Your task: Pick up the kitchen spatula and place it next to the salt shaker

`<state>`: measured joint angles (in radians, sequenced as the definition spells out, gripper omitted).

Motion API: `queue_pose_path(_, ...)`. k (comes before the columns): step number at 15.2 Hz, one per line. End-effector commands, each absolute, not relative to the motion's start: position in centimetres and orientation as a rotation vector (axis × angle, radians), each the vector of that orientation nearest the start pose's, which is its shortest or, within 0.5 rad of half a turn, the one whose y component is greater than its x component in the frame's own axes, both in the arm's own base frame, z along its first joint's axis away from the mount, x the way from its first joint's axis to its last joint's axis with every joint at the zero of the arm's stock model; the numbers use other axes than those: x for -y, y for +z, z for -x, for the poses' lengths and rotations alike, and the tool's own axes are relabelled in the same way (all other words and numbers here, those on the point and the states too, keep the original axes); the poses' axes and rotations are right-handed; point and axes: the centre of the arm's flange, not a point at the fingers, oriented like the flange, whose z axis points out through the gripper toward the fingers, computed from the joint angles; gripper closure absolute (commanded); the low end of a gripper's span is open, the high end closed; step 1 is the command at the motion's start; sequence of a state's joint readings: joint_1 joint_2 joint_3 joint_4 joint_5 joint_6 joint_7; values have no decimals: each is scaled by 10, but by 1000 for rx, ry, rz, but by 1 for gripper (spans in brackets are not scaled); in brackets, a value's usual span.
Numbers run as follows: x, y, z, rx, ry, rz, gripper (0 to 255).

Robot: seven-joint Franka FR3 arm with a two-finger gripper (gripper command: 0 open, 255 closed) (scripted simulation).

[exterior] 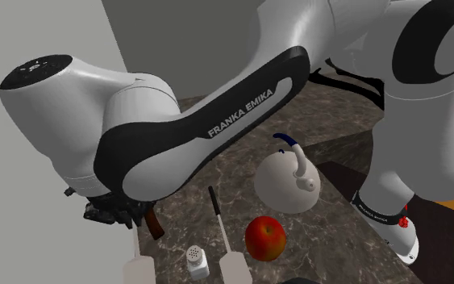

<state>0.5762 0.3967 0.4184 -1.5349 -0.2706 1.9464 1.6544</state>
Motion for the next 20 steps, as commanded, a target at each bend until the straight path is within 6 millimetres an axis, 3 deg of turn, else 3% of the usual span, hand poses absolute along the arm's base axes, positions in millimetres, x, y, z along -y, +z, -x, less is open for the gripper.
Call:
queue_pose_path(1, -536, 388, -418, -931, -100, 3019, 255)
queue_pose_path(8, -536, 351, -418, -931, -100, 3019, 255)
queue_pose_path(16, -536, 351, -418, -931, -100, 3019, 255)
queue_pose_path(17, -536, 351, -420, -931, -101, 3019, 0)
queue_pose_path(20, -539, 348, -420, -931, -102, 3019, 0)
